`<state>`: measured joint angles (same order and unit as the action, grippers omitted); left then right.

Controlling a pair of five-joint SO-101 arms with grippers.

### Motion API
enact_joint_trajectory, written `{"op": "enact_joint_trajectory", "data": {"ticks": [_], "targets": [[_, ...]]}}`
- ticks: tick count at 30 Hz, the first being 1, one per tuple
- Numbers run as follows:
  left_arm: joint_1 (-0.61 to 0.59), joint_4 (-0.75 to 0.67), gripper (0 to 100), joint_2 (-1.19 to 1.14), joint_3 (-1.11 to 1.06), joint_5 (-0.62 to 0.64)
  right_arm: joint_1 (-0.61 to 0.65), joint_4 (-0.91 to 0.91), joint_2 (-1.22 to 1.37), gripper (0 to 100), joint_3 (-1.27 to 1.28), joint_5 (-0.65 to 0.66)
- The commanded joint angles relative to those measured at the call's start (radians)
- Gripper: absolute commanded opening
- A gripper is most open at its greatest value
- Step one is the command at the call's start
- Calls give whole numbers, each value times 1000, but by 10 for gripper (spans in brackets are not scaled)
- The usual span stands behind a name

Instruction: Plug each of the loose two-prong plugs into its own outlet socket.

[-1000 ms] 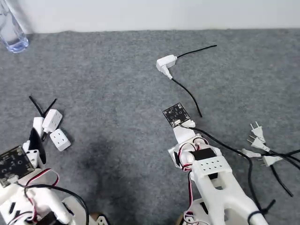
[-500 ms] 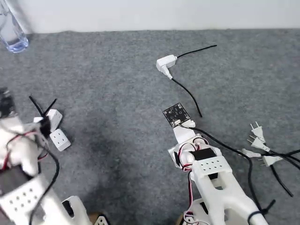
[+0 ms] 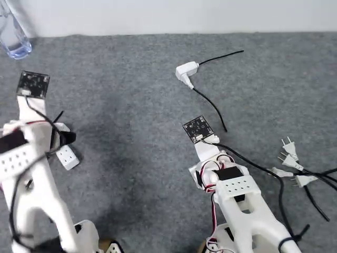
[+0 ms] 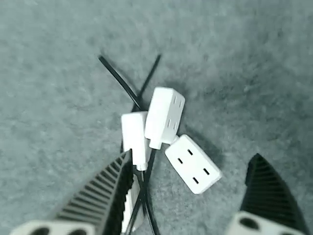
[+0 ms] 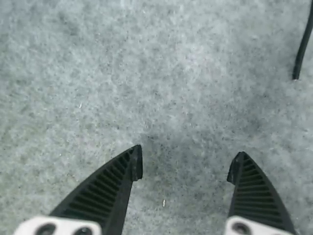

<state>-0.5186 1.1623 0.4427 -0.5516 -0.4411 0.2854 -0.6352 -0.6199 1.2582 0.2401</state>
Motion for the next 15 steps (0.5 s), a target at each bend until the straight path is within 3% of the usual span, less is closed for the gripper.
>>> {"op": "enact_joint_trajectory", "data": {"ticks": [1, 7, 15], "targets": [[-20, 54, 344, -218, 171, -11, 7, 19, -16, 281, -5, 14], [-25, 44, 344, -385, 271, -11, 7, 21, -16, 281, -5, 14], [-25, -94, 344, -569, 288, -11, 7, 21, -16, 281, -6, 14]]}}
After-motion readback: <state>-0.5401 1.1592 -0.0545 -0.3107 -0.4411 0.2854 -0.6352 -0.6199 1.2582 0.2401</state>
